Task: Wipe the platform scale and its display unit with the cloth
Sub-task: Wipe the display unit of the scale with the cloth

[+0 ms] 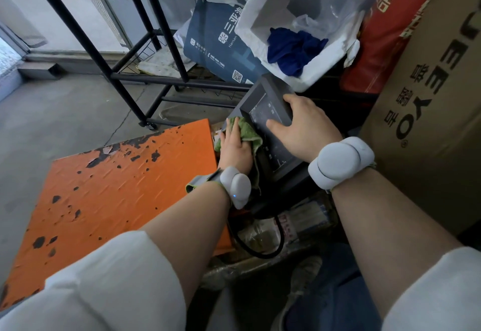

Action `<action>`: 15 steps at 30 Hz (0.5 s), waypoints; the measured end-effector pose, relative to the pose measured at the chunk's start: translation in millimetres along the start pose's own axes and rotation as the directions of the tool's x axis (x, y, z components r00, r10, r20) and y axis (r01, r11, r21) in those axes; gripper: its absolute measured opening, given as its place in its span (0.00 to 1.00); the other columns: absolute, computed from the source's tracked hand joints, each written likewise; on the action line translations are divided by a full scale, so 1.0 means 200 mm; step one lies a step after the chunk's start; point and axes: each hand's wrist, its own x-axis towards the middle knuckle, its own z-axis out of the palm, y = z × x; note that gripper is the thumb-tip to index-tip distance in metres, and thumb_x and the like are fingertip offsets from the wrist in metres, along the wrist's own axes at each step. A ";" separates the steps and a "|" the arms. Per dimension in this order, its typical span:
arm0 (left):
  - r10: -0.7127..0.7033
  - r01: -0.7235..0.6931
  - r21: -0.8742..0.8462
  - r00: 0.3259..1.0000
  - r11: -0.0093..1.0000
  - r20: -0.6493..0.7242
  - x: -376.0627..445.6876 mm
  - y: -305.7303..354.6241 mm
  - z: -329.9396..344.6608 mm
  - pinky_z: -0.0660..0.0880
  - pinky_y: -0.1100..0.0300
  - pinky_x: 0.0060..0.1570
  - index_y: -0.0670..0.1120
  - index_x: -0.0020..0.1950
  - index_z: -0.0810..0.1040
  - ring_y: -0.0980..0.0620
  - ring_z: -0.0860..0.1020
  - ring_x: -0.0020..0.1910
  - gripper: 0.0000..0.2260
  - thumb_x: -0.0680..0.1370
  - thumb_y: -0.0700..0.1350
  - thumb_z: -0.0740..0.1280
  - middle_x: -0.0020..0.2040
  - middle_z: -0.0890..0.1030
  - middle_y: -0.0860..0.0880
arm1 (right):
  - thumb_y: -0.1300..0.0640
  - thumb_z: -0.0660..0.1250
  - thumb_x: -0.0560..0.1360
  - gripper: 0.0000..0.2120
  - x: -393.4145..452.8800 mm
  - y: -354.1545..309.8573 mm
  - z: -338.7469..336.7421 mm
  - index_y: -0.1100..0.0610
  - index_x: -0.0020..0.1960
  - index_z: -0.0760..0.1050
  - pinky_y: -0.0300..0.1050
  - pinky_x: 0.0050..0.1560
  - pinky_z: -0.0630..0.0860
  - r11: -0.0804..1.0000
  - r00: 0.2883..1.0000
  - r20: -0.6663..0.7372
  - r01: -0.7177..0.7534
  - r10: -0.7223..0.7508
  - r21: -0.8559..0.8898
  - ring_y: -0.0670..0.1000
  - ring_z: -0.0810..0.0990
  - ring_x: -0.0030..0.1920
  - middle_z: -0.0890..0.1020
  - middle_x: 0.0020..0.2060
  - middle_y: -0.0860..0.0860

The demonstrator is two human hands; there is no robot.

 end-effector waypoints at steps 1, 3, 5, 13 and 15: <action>-0.003 0.003 0.001 1.000 1.000 0.006 0.02 0.00 0.00 0.41 0.52 0.74 0.49 0.78 0.49 0.43 0.41 0.77 0.25 0.81 0.38 0.51 0.79 0.45 0.50 | 0.44 0.63 0.74 0.32 0.00 0.00 0.00 0.54 0.74 0.59 0.57 0.69 0.65 1.000 1.000 -0.001 -0.002 0.002 0.002 0.55 0.64 0.71 0.64 0.72 0.52; -0.016 0.016 0.010 1.000 1.000 0.008 0.04 0.01 -0.01 0.42 0.52 0.75 0.50 0.78 0.49 0.42 0.41 0.77 0.25 0.81 0.38 0.51 0.79 0.45 0.50 | 0.44 0.64 0.74 0.32 0.01 0.00 0.00 0.54 0.73 0.59 0.57 0.68 0.65 1.000 1.000 -0.004 -0.003 0.003 0.007 0.56 0.65 0.71 0.65 0.72 0.52; -0.031 0.031 0.034 1.000 0.999 -0.001 0.06 0.03 -0.02 0.43 0.51 0.75 0.51 0.78 0.49 0.42 0.42 0.77 0.26 0.81 0.39 0.51 0.79 0.45 0.51 | 0.44 0.64 0.74 0.32 0.00 0.00 0.00 0.54 0.73 0.60 0.57 0.68 0.65 1.000 1.000 -0.008 -0.001 0.001 0.010 0.56 0.65 0.71 0.65 0.72 0.52; 0.072 -0.071 0.118 0.997 0.990 -0.008 -0.06 0.00 0.03 0.49 0.46 0.75 0.52 0.77 0.50 0.46 0.41 0.77 0.27 0.80 0.39 0.53 0.78 0.42 0.53 | 0.45 0.64 0.74 0.31 0.00 -0.01 0.00 0.54 0.73 0.60 0.56 0.69 0.64 1.000 1.000 -0.006 -0.011 0.012 0.022 0.56 0.64 0.71 0.65 0.72 0.52; 0.078 -0.076 0.135 0.997 0.988 -0.011 -0.09 -0.02 0.05 0.47 0.44 0.75 0.53 0.77 0.49 0.47 0.40 0.77 0.27 0.80 0.41 0.54 0.78 0.42 0.53 | 0.45 0.64 0.74 0.31 -0.01 -0.01 -0.01 0.54 0.73 0.60 0.56 0.69 0.64 1.000 1.000 -0.005 -0.011 0.011 0.021 0.56 0.64 0.71 0.65 0.72 0.52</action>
